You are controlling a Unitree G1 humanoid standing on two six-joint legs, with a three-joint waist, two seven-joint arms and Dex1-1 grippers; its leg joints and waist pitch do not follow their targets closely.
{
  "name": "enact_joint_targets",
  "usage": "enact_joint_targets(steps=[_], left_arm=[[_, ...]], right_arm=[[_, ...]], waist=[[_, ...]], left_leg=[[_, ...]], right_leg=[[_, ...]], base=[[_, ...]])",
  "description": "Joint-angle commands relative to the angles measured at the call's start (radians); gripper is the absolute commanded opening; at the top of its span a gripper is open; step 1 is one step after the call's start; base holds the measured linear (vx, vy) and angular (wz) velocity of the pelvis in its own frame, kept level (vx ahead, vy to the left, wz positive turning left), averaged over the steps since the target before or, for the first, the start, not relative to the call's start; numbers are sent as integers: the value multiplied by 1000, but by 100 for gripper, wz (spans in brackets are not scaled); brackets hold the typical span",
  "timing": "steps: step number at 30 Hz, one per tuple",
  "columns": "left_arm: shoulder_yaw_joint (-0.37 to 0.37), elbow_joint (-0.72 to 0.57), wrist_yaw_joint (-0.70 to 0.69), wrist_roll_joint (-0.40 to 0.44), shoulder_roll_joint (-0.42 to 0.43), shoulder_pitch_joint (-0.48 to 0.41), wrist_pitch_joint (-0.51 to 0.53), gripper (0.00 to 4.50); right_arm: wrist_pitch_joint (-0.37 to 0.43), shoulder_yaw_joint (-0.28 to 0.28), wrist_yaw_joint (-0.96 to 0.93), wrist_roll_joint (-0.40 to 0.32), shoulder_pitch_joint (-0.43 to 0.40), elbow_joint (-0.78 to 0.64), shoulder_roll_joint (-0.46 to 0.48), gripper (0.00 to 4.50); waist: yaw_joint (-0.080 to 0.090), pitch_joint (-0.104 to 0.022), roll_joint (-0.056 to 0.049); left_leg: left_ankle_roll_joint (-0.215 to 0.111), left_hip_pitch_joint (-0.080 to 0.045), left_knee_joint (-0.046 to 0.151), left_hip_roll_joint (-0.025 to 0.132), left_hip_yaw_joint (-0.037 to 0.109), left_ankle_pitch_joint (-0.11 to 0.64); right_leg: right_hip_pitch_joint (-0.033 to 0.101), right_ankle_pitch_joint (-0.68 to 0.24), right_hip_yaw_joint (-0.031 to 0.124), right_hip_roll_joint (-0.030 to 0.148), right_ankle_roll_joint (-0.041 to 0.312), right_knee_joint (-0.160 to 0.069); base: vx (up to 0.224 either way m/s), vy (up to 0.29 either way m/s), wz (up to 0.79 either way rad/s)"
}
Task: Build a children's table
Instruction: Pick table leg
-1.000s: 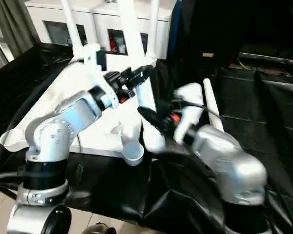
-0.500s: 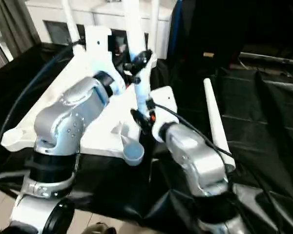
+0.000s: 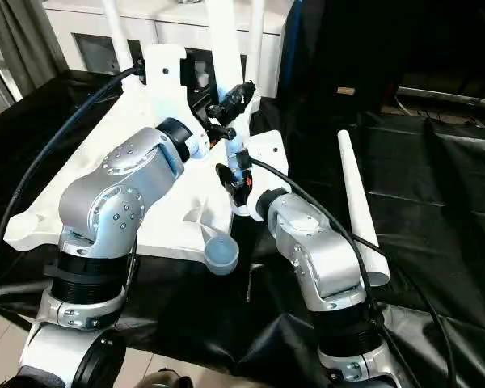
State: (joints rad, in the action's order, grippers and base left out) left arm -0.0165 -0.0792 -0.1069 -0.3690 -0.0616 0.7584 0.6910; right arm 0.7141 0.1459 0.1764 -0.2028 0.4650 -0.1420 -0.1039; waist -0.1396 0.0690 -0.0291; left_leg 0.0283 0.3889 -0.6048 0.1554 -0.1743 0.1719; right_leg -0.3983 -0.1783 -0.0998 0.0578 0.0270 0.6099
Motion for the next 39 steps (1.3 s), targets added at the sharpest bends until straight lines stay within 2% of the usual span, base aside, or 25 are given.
enact_joint_targets(steps=[1, 2, 3, 5, 7, 9, 10, 11, 13, 16, 20, 27, 31, 35, 37, 39], left_arm=[[15, 9, -2, 5, 14, 20, 9, 183], [21, 10, -3, -3, 16, 20, 24, 239], [36, 8, -42, -52, 9, 18, 36, 253], [46, -7, -91, -103, 20, 14, 71, 259], [66, -6, -131, -142, 41, 10, 96, 288], [105, 4, -194, -218, 61, 5, 136, 300], [148, 18, -264, -305, 79, 6, 178, 300], [150, 18, -267, -309, 80, 6, 179, 301], [158, 15, -367, -373, 117, 6, 200, 301], [129, 17, -441, -369, 165, 13, 214, 301], [116, 40, -472, -366, 186, 25, 220, 301], [119, 85, -493, -396, 188, 39, 224, 227], [126, 91, -486, -392, 183, 37, 223, 200], [140, 113, -463, -381, 187, 46, 206, 194], [140, 117, -451, -372, 192, 53, 198, 189], [141, 117, -439, -366, 191, 58, 194, 188]], right_arm=[[-27, -26, 3, -7, -3, 3, -6, 196], [-32, -31, 13, -10, -5, -1, -7, 195], [-39, -37, 28, -20, -8, -5, -10, 194], [-45, -57, 69, -56, -14, -20, -15, 194], [-43, -81, 148, -116, -28, -55, -42, 193], [-46, -100, 231, -169, -45, -84, -78, 193], [-47, -117, 296, -212, -57, -103, -106, 193], [-47, -117, 299, -214, -58, -104, -107, 193], [-33, -132, 367, -260, -69, -123, -135, 193], [-8, -112, 442, -284, -83, -131, -183, 193], [-6, -91, 486, -286, -90, -124, -217, 193], [3, -80, 541, -319, -94, -127, -247, 193], [3, -81, 552, -321, -98, -128, -255, 193], [1, -78, 558, -321, -102, -133, -263, 193], [-34, -67, 542, -291, -98, -131, -263, 193], [-32, -74, 532, -296, -95, -121, -254, 249]], waist=[[5, -82, 10], [6, -82, 10], [5, -82, 9], [3, -83, 10], [2, -83, 8], [-3, -84, 12], [-1, -84, 17], [-2, -83, 17], [-4, -82, 19], [-3, -80, 15], [-3, -80, 14], [-5, -80, 15], [-6, -81, 15], [-7, -82, 16], [-7, -83, 16], [-7, -83, 16]], left_leg=[[-2, -18, 65, 74, 36, 166], [-1, -17, 65, 73, 36, 169], [-1, -17, 65, 73, 36, 170], [-5, -17, 62, 72, 34, 164], [-11, -18, 62, 73, 34, 158], [-25, -16, 60, 73, 33, 145], [-31, -14, 59, 72, 32, 135], [-36, -13, 57, 68, 29, 135], [-42, -12, 57, 69, 29, 130], [-44, -18, 60, 72, 31, 145], [-30, -20, 61, 74, 32, 152], [-27, -20, 60, 73, 33, 169], [-29, -18, 60, 73, 33, 155], [-33, -17, 59, 72, 32, 148], [-32, -16, 59, 73, 33, 142], [-33, -16, 59, 73, 33, 142]], right_leg=[[52, -269, 69, 103, 60, -86], [52, -268, 68, 103, 59, -86], [52, -269, 69, 104, 60, -87], [53, -265, 68, 107, 68, -86], [51, -247, 68, 103, 75, -83], [57, -231, 68, 106, 82, -79], [57, -224, 67, 105, 93, -79], [58, -233, 67, 107, 97, -80], [57, -262, 66, 106, 98, -82], [52, -315, 66, 103, 80, -88], [52, -334, 67, 106, 80, -90], [53, -354, 65, 108, 85, -93], [54, -342, 64, 106, 82, -90], [54, -337, 64, 107, 85, -91], [55, -330, 64, 107, 87, -89], [54, -325, 65, 107, 91, -88]], base=[[0, 0, 0], [0, 0, 0], [0, 0, 0], [0, 0, 0], [0, 0, 0], [0, 0, 0], [0, 0, 0], [0, 0, 0], [0, 0, 0], [0, 0, 0], [0, 0, 0], [0, 0, 0], [0, 0, 0], [0, 0, 0], [0, 0, 0], [0, 0, 0]])
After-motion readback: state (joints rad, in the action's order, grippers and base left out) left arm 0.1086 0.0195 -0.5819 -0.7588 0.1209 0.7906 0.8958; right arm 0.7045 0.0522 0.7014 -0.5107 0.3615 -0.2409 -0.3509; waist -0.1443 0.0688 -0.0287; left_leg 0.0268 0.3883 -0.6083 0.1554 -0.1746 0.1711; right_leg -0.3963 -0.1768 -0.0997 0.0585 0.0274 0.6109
